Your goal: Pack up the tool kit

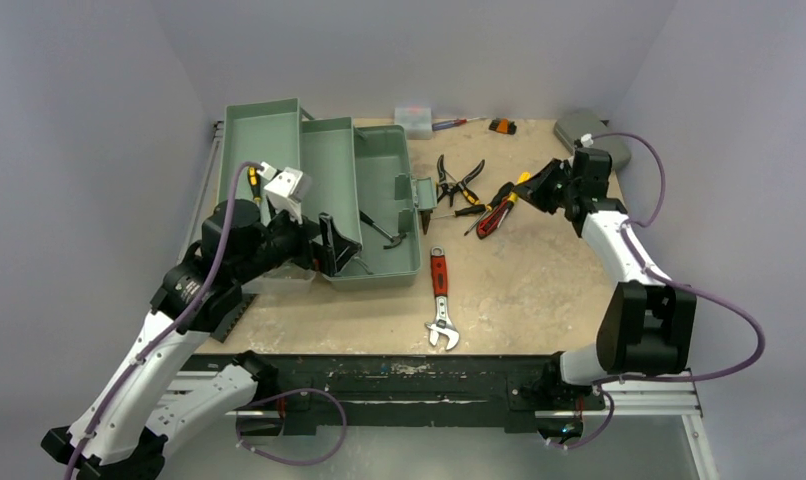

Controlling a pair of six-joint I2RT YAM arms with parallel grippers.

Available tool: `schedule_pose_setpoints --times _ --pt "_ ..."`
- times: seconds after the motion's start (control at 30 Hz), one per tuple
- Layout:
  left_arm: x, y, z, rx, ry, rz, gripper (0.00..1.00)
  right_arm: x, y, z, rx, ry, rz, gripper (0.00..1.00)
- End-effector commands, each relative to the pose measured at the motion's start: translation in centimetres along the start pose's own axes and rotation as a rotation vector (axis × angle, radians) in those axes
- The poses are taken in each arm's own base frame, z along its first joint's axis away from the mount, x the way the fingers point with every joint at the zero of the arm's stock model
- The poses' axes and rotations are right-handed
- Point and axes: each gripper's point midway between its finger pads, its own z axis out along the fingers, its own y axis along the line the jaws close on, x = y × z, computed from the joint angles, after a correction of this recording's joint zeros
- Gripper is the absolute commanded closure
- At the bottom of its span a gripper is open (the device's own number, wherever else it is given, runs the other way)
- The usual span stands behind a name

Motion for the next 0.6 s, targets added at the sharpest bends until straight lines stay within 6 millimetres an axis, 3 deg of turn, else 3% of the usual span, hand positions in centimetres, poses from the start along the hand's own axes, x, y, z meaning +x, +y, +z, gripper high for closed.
schedule_pose_setpoints --times 0.0,0.37,0.57 --pt "-1.0 -2.5 1.4 0.126 -0.018 -0.101 0.01 -0.6 5.3 -2.7 -0.256 -0.023 -0.119 1.0" --pt "-2.4 -6.6 4.3 0.252 -0.007 -0.11 0.02 1.9 9.4 -7.3 -0.505 0.017 -0.206 1.0" --pt "-2.5 -8.7 6.3 0.301 0.013 -0.115 0.03 4.9 13.5 -10.2 -0.656 0.031 -0.276 1.0"
